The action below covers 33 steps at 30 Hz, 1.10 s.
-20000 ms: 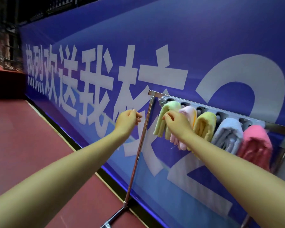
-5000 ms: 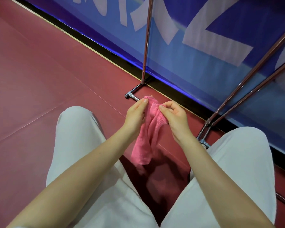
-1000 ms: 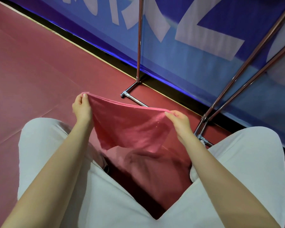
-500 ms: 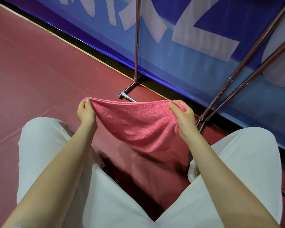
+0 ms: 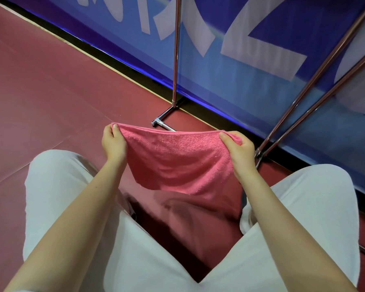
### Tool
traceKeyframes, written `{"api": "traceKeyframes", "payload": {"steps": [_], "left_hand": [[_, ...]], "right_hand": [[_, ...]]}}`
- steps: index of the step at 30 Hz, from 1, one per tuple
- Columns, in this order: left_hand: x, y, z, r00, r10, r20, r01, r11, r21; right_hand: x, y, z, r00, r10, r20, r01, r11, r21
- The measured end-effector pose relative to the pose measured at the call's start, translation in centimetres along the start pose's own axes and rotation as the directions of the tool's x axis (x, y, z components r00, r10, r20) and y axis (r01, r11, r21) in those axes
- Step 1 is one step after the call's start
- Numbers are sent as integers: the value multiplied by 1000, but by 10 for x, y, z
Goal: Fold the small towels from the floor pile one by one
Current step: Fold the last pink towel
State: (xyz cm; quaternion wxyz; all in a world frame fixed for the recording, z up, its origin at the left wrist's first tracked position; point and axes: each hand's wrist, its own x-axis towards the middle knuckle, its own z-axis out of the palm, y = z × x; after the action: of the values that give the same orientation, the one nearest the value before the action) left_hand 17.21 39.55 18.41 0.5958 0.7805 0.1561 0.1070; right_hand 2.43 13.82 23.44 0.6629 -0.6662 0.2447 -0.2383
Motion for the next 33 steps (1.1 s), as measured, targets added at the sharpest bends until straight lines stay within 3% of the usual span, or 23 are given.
{"api": "traceKeyframes", "payload": {"steps": [4,10,15,18,29,33], "left_hand": [[-2,4,2,999,34,24,-33,999,-20],[-9,8,-1,976,215,44,-219,966,135],[-3,12,-11,947,321,-4,-312,924,222],[4,14,-17,953,303,-25,-288,927,238],[9,13,-21,990,114,-85,-108,992,72],[9,13,-18,995,104,-10,-104,995,6]], "right_hand": [[2,5,0,999,22,-44,-22,1000,-18],[4,10,-7,985,79,-154,-75,997,33],[2,18,-13,997,-27,-67,7,961,-276],[0,20,-12,998,-58,1,54,926,-374],[4,27,-7,989,135,59,-124,979,-160],[9,35,-10,983,177,46,-166,969,-182]]}}
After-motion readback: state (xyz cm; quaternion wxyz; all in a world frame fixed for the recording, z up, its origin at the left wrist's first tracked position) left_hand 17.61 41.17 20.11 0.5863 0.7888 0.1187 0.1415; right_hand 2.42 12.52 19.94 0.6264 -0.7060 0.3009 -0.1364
